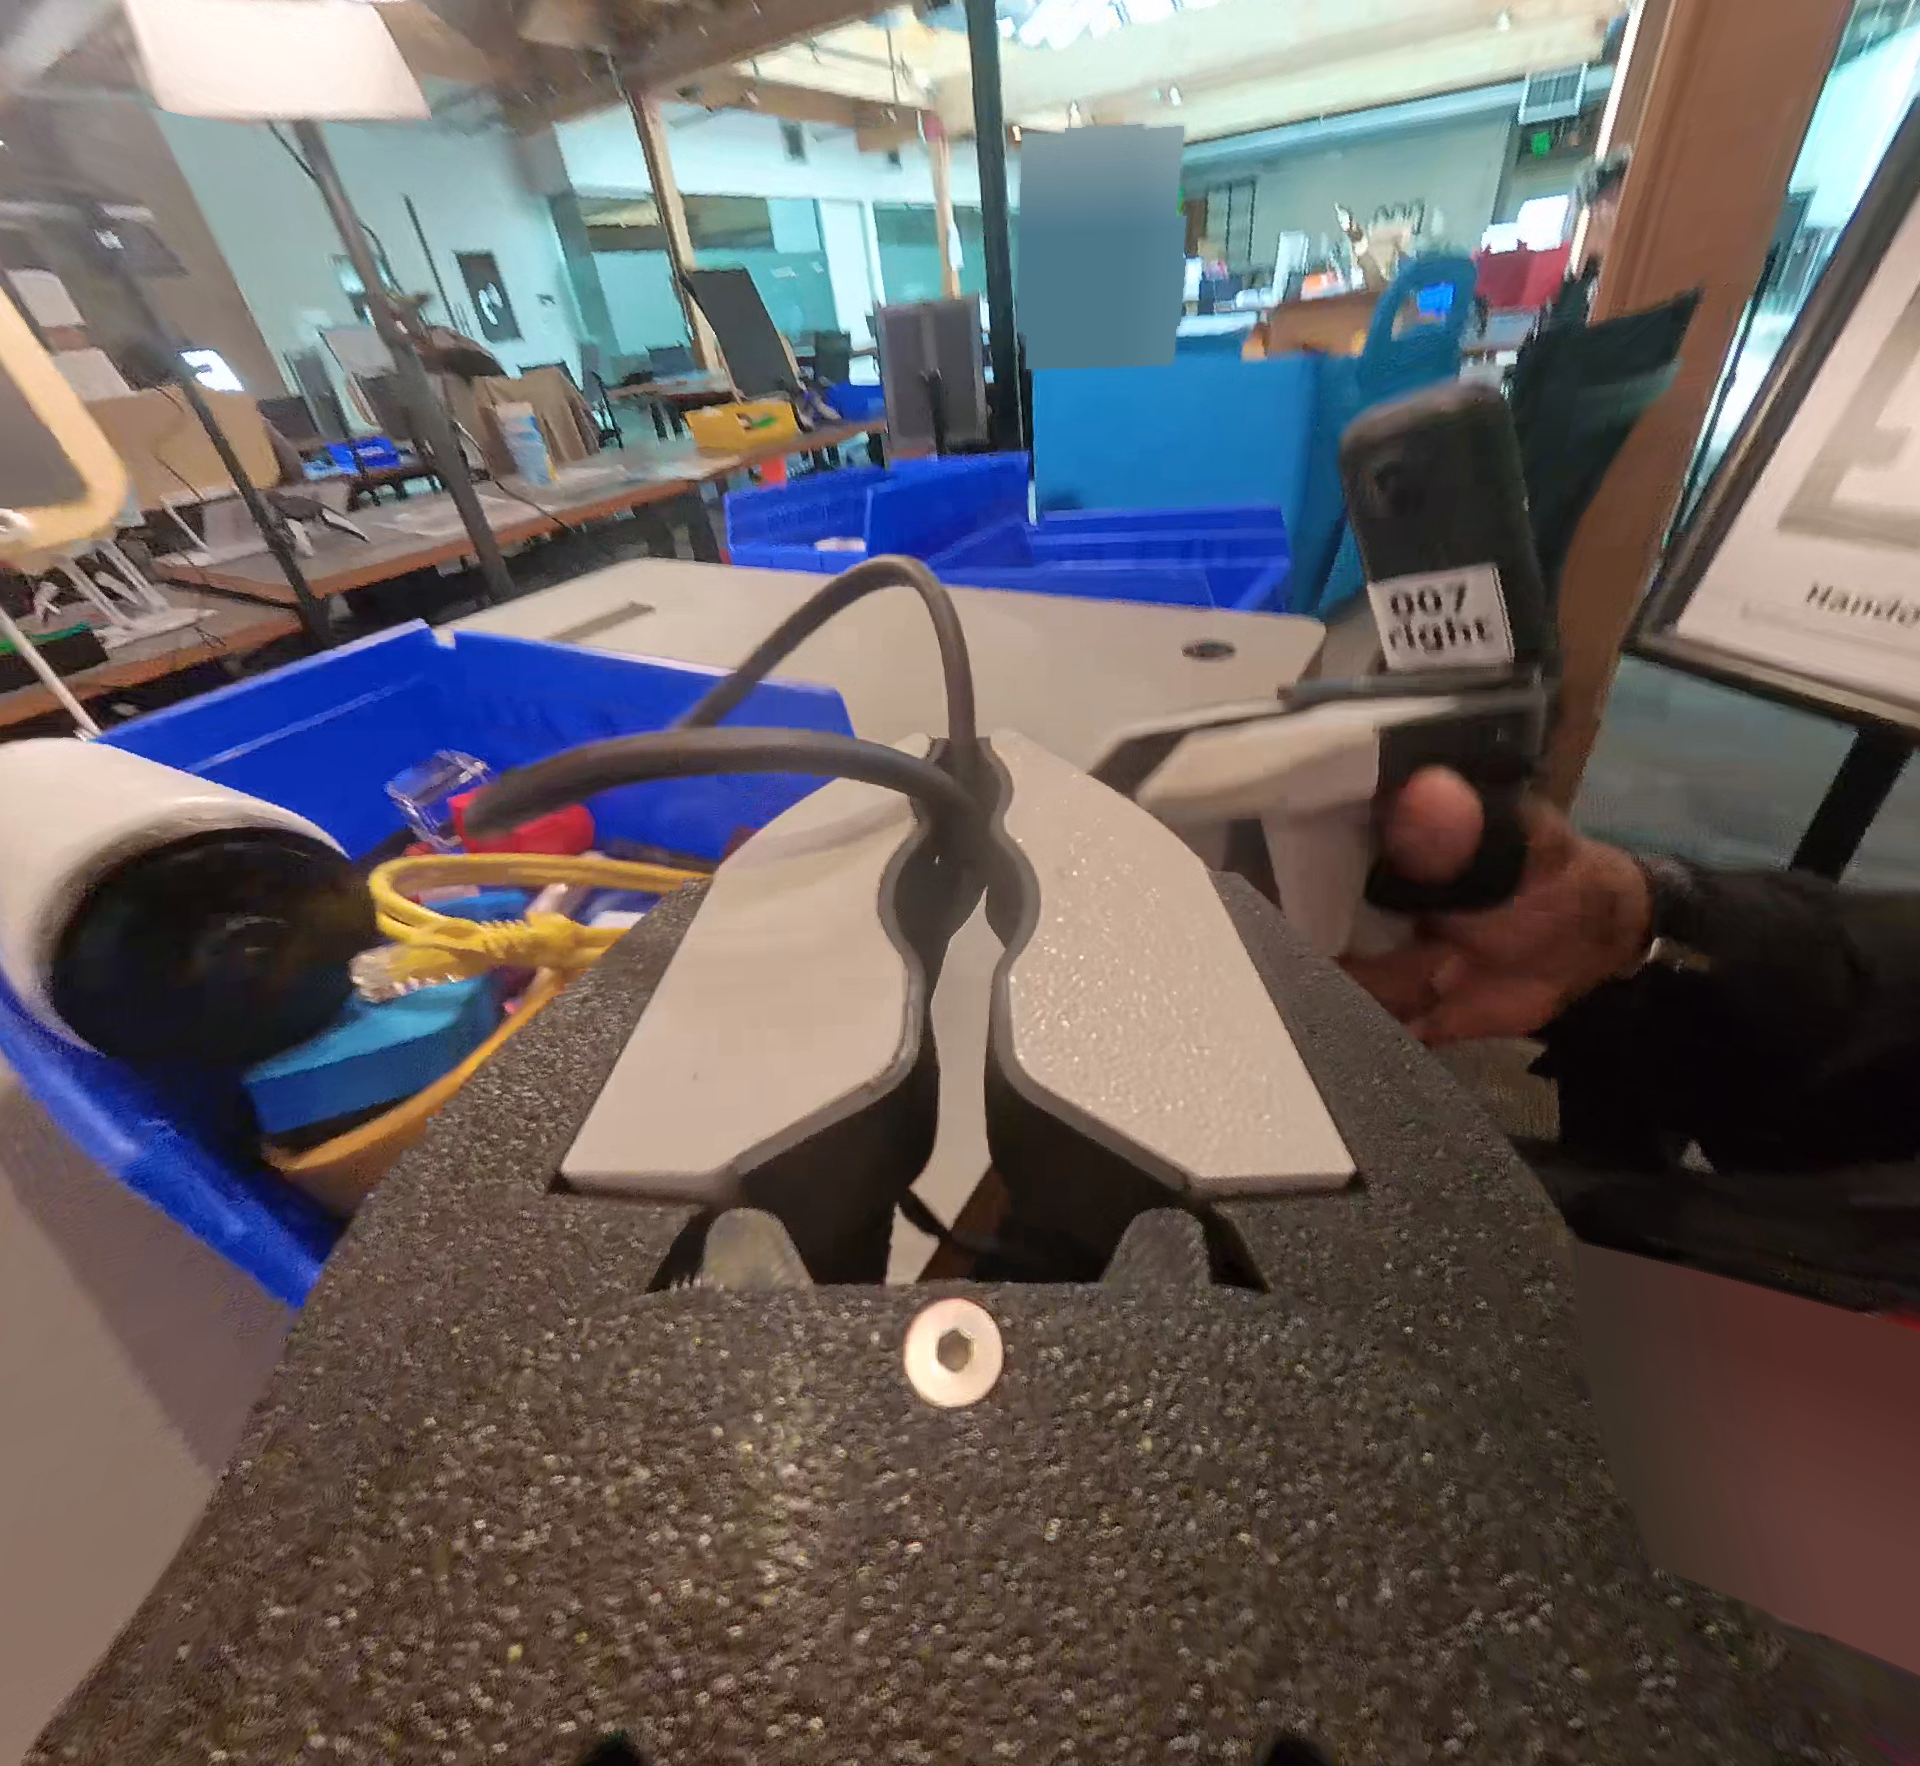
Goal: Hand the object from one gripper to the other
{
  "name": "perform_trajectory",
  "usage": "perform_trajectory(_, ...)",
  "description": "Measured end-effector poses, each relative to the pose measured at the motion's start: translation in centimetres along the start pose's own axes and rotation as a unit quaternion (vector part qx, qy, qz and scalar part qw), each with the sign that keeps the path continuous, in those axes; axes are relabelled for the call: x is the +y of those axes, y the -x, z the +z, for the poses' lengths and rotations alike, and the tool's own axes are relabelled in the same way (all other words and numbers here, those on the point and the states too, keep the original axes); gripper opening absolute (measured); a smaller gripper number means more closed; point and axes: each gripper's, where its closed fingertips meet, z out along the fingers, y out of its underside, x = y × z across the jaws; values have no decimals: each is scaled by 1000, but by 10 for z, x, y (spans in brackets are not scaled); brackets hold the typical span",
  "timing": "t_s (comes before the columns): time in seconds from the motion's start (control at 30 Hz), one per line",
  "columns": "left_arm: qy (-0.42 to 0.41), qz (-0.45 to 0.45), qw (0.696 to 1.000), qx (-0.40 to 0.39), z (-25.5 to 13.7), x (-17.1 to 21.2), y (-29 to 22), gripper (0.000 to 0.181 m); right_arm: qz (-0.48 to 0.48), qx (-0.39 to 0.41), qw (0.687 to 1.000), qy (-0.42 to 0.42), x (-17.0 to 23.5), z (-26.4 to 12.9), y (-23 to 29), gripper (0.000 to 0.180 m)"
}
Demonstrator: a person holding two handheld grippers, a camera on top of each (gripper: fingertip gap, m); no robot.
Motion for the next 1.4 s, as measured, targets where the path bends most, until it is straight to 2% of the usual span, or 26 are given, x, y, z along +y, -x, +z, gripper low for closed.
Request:
perform_trajectory(0.13,-48,-4,999,-15,-12,-34,9,4,-68,25,994,86,33,-3,-10,23)
perform_trajectory(0.27,-79,-2,997,-8,-15,-70,8,3,-29,20,989,146,67,4,-16,34)
perform_trajectory(0.37,-104,2,994,15,-16,-102,-2,3,-34,39,985,167,80,14,-20,42)
perform_trajectory(0.43,-117,6,993,27,-17,-122,-9,3,-41,52,984,167,80,20,-21,36)
perform_trajectory(0.5,-128,11,991,28,-20,-137,-12,3,-60,65,982,165,77,22,-22,2)
perform_trajectory(0.57,-129,16,991,21,-22,-143,-10,3,-74,66,982,160,70,24,-20,0)
perform_trajectory(0.7,-98,8,995,17,-26,-125,5,4,-55,46,989,133,40,25,-15,0)
perform_trajectory(0.87,-11,-41,998,53,-22,-68,19,4,-56,36,993,98,-14,28,-22,0)
perform_trajectory(1.03,44,-30,998,16,-7,-20,36,4,-86,23,993,82,-55,33,-21,0)
perform_trajectory(1.2,44,-33,998,36,9,-7,28,4,-133,17,987,90,-69,38,-16,0)
perform_trajectory(1.4,99,7,987,125,15,12,-11,4,-167,55,981,83,-80,31,-30,0)
